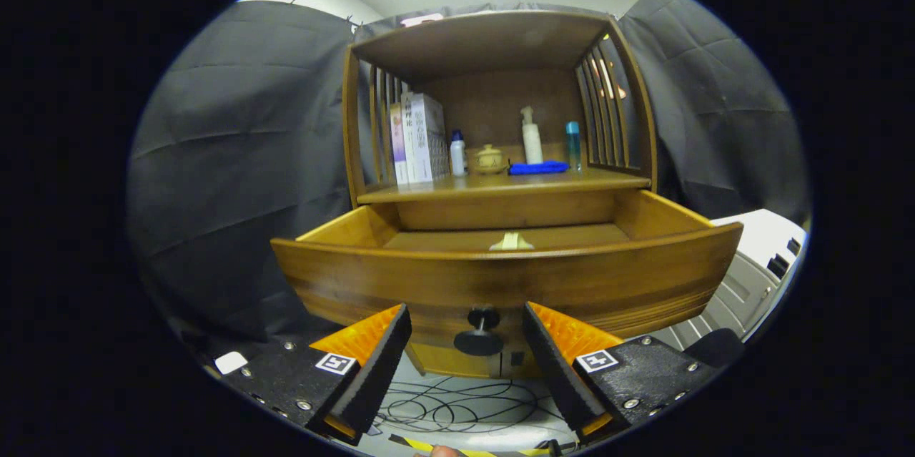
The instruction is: Pull open the drawer, take out the items inside it, and place them on the countertop above the cabinet.
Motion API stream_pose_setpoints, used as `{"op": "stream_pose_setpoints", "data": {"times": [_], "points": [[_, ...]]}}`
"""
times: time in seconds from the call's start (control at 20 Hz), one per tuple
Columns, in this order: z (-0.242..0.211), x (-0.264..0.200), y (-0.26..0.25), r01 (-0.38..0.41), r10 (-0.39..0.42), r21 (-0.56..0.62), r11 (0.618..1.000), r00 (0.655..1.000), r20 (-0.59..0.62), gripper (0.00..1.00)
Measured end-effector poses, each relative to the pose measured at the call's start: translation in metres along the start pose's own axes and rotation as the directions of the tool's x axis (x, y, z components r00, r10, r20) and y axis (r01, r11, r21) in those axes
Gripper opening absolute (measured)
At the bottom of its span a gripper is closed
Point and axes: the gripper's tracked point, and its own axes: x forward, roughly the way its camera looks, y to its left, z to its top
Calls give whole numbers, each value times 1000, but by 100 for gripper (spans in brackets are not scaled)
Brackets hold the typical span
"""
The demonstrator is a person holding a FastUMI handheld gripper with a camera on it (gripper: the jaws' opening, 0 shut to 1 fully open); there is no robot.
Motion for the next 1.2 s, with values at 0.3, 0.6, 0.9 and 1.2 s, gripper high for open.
{"op": "stream_pose_setpoints", "data": {"times": [0.3, 0.6, 0.9, 1.2], "points": [[57, 21, -23, 64, -66, -55, 996, 998, -23, 96], [85, 80, -39, 108, -138, -224, 969, 982, -126, 96], [81, 142, -40, 151, -180, -124, 981, 945, -273, 95], [35, 179, -55, 215, -241, -109, 971, 864, -443, 95]]}}
